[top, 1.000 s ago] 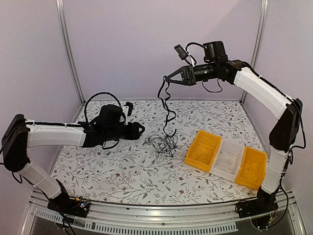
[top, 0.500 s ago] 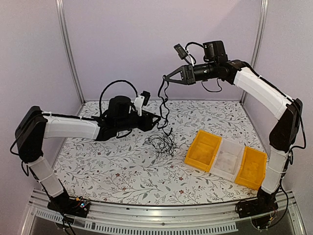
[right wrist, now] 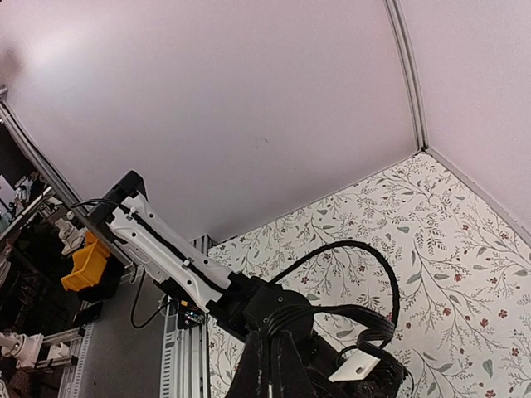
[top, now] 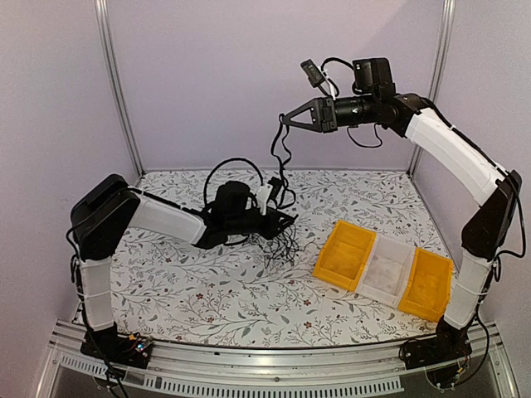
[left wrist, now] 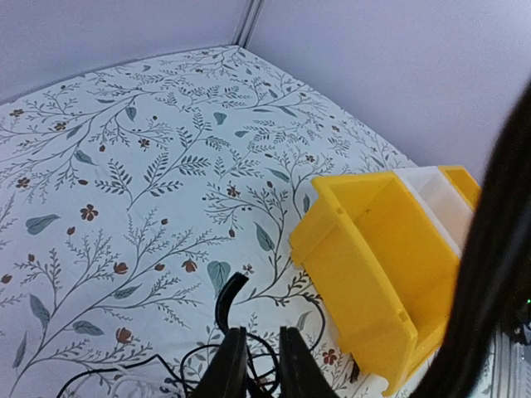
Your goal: Untangle the cables
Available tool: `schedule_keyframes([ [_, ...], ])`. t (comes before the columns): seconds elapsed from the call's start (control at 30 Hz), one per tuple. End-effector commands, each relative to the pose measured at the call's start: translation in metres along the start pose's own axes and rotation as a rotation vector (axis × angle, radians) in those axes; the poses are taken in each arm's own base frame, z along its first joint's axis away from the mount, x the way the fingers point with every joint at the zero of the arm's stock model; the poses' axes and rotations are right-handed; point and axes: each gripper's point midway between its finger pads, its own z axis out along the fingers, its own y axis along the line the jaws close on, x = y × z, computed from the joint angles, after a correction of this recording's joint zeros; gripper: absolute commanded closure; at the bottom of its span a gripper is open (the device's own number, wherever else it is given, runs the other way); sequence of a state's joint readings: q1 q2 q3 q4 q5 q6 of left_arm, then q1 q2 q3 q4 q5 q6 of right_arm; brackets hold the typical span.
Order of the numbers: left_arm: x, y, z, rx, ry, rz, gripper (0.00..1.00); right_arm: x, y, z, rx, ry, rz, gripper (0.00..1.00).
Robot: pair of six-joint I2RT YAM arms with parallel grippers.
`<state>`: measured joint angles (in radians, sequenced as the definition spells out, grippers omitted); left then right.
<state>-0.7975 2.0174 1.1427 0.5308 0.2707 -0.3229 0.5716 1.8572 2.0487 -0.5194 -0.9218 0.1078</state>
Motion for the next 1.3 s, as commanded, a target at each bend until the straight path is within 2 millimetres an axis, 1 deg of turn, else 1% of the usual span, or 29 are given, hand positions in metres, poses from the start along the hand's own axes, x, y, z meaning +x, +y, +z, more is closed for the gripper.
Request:
schedule_keyframes([
  [0.0, 0.017, 0.004, 0.014, -0.004, 0.016, -0.004, 0.87, -0.049, 0.053, -0.030, -0.003, -0.098, -0.143, 1.00],
  [0.03, 0.025, 0.007, 0.016, -0.003, 0.033, -0.008, 0.88, -0.059, 0.062, -0.035, 0.005, -0.121, -0.160, 1.00],
  [0.1, 0.042, 0.012, 0.021, -0.001, 0.071, -0.019, 0.90, -0.087, 0.091, -0.050, 0.018, -0.184, -0.247, 1.00],
  [0.13, 0.050, 0.013, 0.022, 0.000, 0.091, -0.026, 0.90, -0.107, 0.106, -0.063, 0.040, -0.237, -0.305, 1.00],
  [0.17, 0.058, 0.015, 0.023, 0.000, 0.107, -0.034, 0.90, -0.119, 0.115, -0.071, 0.053, -0.273, -0.338, 1.00],
  [0.2, 0.065, 0.017, 0.023, -0.001, 0.123, -0.039, 0.90, -0.130, 0.119, -0.079, 0.088, -0.308, -0.363, 1.00],
  [0.27, 0.079, 0.019, 0.022, -0.007, 0.158, -0.050, 0.89, -0.145, 0.129, -0.094, 0.128, -0.363, -0.415, 1.00],
  [0.3, 0.084, 0.022, 0.020, -0.016, 0.171, -0.057, 0.86, -0.151, 0.136, -0.102, 0.134, -0.384, -0.437, 1.00],
  [0.37, 0.093, 0.025, 0.015, -0.035, 0.188, -0.061, 0.76, -0.158, 0.145, -0.111, 0.150, -0.411, -0.474, 1.00],
  [0.43, 0.099, 0.027, 0.009, -0.047, 0.201, -0.063, 0.75, -0.160, 0.149, -0.116, 0.164, -0.424, -0.496, 1.00],
  [0.5, 0.103, 0.031, 0.003, -0.063, 0.209, -0.066, 0.77, -0.163, 0.154, -0.123, 0.175, -0.435, -0.515, 1.00],
  [0.57, 0.106, 0.033, -0.003, -0.075, 0.217, -0.072, 0.78, -0.163, 0.154, -0.127, 0.185, -0.438, -0.519, 1.00],
  [0.63, 0.103, 0.032, -0.008, -0.077, 0.211, -0.075, 0.77, -0.161, 0.147, -0.129, 0.204, -0.429, -0.509, 1.00],
  [0.67, 0.099, 0.030, -0.010, -0.075, 0.204, -0.072, 0.76, -0.159, 0.140, -0.129, 0.218, -0.420, -0.498, 1.00],
  [0.73, 0.087, 0.026, -0.016, -0.076, 0.183, -0.065, 0.71, -0.153, 0.122, -0.133, 0.252, -0.401, -0.474, 1.00],
  [0.8, 0.077, 0.029, -0.021, -0.113, 0.172, -0.061, 0.65, -0.145, 0.111, -0.137, 0.280, -0.375, -0.486, 1.00],
  [0.83, 0.075, 0.031, -0.022, -0.137, 0.181, -0.061, 0.63, -0.139, 0.102, -0.135, 0.296, -0.354, -0.492, 1.00],
  [0.87, 0.072, 0.033, -0.023, -0.156, 0.191, -0.058, 0.60, -0.133, 0.101, -0.137, 0.310, -0.342, -0.507, 1.00],
  [0.93, 0.065, 0.033, -0.025, -0.168, 0.193, -0.043, 0.57, -0.111, 0.086, -0.134, 0.359, -0.290, -0.534, 1.00],
  [0.97, 0.061, 0.032, -0.027, -0.171, 0.188, -0.039, 0.56, -0.103, 0.082, -0.135, 0.385, -0.271, -0.564, 1.00],
  [1.03, 0.054, 0.033, -0.031, -0.195, 0.185, -0.034, 0.55, -0.088, 0.086, -0.144, 0.422, -0.246, -0.599, 1.00],
  [1.07, 0.051, 0.038, -0.032, -0.227, 0.190, -0.030, 0.55, -0.079, 0.083, -0.144, 0.436, -0.223, -0.610, 1.00],
  [1.1, 0.050, 0.043, -0.034, -0.269, 0.203, -0.030, 0.55, -0.073, 0.087, -0.148, 0.444, -0.214, -0.616, 1.00],
  [1.17, 0.048, 0.052, -0.037, -0.328, 0.222, -0.032, 0.55, -0.057, 0.085, -0.150, 0.455, -0.174, -0.611, 1.00],
  [1.27, 0.039, 0.048, -0.043, -0.328, 0.212, -0.023, 0.53, -0.033, 0.082, -0.149, 0.450, -0.122, -0.581, 1.00],
])
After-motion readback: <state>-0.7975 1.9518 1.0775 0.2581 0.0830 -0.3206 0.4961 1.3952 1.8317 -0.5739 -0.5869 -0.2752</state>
